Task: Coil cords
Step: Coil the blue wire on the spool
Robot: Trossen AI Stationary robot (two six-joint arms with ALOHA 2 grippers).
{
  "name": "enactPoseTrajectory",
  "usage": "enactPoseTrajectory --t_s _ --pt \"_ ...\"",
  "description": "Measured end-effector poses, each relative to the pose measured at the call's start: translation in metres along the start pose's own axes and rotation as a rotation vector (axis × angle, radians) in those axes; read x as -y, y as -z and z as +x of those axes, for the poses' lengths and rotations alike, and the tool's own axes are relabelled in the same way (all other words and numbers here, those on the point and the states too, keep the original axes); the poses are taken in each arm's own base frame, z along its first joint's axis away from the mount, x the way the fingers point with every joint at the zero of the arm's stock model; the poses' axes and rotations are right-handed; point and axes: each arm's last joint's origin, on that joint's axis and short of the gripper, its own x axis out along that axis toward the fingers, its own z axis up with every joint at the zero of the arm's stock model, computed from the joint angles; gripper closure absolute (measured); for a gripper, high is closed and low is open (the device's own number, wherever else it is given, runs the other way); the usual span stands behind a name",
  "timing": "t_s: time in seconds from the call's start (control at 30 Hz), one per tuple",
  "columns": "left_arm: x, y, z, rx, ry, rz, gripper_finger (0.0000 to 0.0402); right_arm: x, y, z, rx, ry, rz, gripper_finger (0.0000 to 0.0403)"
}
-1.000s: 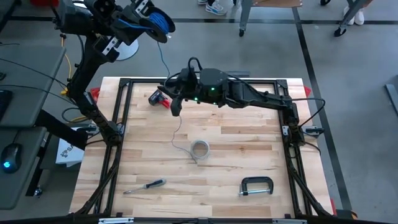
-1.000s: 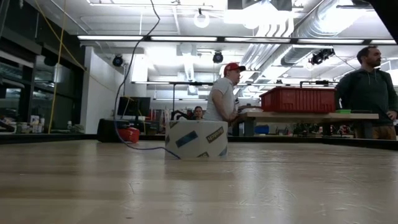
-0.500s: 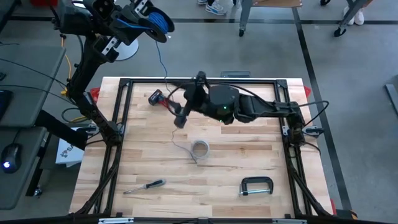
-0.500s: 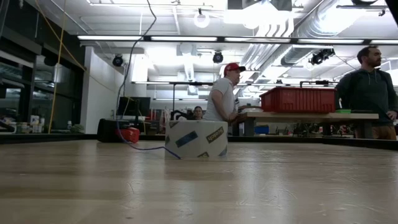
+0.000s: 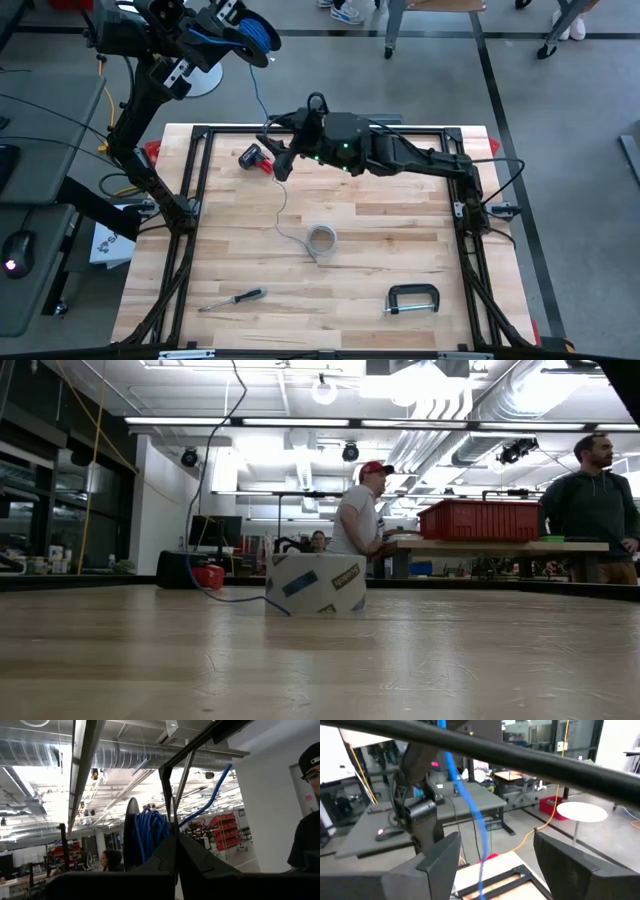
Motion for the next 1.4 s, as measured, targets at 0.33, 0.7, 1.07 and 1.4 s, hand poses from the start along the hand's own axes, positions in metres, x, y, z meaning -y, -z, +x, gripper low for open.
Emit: enactPoseTrajectory --t_s 0.33,0.7,1.07,1.4 --pt "-0.001 -0.001 0.0 0.011 -0.018 0.027 0.0401 -0.006 0.004 -0.008 -0.061 0.041 -0.031 0.0383" --pt "-0.008 -0.013 -0.033 -0.084 -0.241 -0.085 0.0401 -0.013 -0.028 -0.081 -0.173 -0.003 -0.109 0.0401" --pt "0.016 0.015 -0.079 -0.406 -0.545 -0.665 0.0401 -0.001 -0.071 -0.154 -0.096 0.054 -0.149 0.0402" --pt "0.035 0.041 -0.062 -0.52 -0.429 -0.994 0.0401 0.015 -0.078 -0.154 -0.074 0.104 -0.211 0.0403"
